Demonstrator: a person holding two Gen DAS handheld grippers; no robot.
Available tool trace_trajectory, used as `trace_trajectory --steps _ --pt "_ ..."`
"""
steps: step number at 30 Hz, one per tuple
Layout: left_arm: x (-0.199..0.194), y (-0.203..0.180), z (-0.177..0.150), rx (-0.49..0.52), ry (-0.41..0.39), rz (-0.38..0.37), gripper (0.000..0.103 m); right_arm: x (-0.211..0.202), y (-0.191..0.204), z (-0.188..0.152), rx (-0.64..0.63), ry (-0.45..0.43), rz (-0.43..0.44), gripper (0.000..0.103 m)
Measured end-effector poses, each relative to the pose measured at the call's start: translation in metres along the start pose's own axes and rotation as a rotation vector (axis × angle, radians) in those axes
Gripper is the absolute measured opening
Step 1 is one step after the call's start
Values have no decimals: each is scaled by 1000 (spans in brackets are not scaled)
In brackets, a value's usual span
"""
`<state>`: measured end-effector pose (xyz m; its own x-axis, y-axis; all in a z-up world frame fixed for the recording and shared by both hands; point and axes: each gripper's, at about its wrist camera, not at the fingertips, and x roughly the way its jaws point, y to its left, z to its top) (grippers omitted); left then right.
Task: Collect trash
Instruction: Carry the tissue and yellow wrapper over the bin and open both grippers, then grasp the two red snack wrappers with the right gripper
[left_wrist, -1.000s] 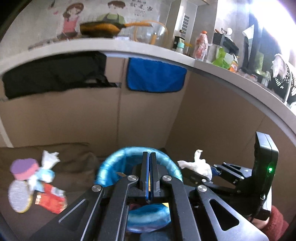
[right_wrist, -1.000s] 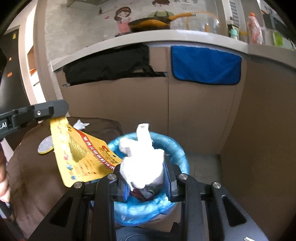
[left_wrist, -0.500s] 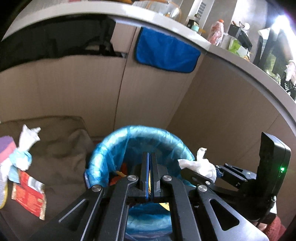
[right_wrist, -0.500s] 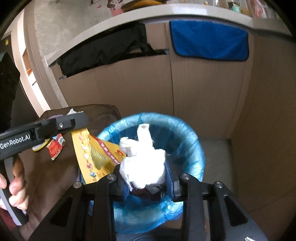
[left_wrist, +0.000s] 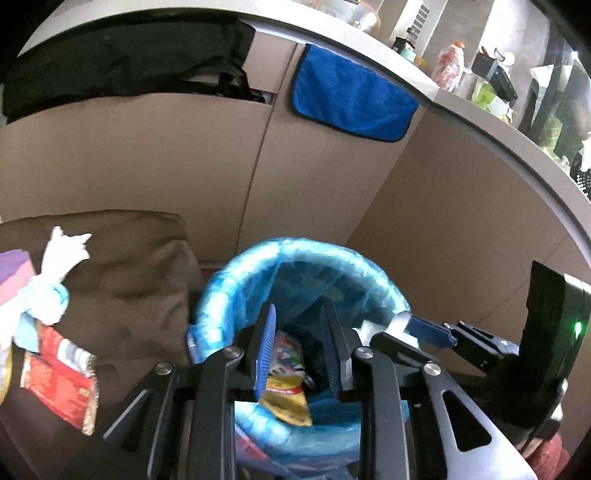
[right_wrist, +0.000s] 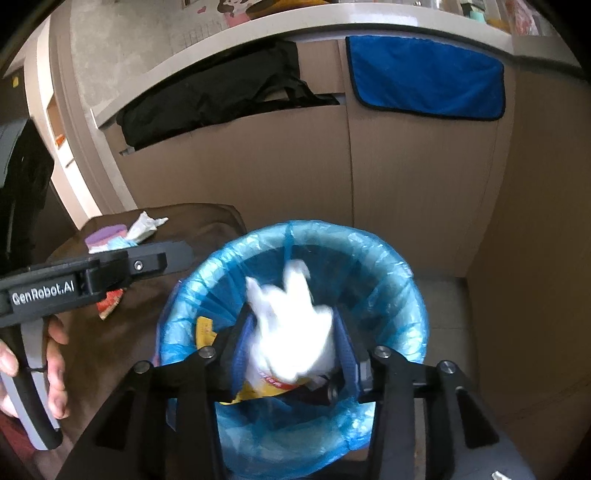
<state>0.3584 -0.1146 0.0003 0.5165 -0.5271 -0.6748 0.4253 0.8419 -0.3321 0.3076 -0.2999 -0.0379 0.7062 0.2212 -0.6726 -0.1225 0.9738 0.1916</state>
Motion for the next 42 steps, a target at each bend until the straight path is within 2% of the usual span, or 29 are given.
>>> trace_trajectory --steps 2,5,9,16,20,25,34,42 --pt "-3 4 -2 2 7 16 27 4 -7 2 70 25 62 44" --pt "-8 13 -6 -10 19 28 27 12 -13 1 147 73 79 44" --pt "-21 25 -13 13 3 66 27 14 -7 -3 130 70 49 45" --pt "-58 68 -33 20 -36 226 27 16 18 0 74 51 36 45" --pt "-86 107 -45 -20 -59 309 27 18 60 4 -40 25 12 45" --pt "-113 157 -57 -88 -60 361 28 34 128 8 -225 28 18 46" --pt "-145 209 -82 -108 -42 395 28 83 218 10 -359 132 219 46" --pt "-156 240 -98 -165 -30 370 28 140 248 22 -421 210 187 46"
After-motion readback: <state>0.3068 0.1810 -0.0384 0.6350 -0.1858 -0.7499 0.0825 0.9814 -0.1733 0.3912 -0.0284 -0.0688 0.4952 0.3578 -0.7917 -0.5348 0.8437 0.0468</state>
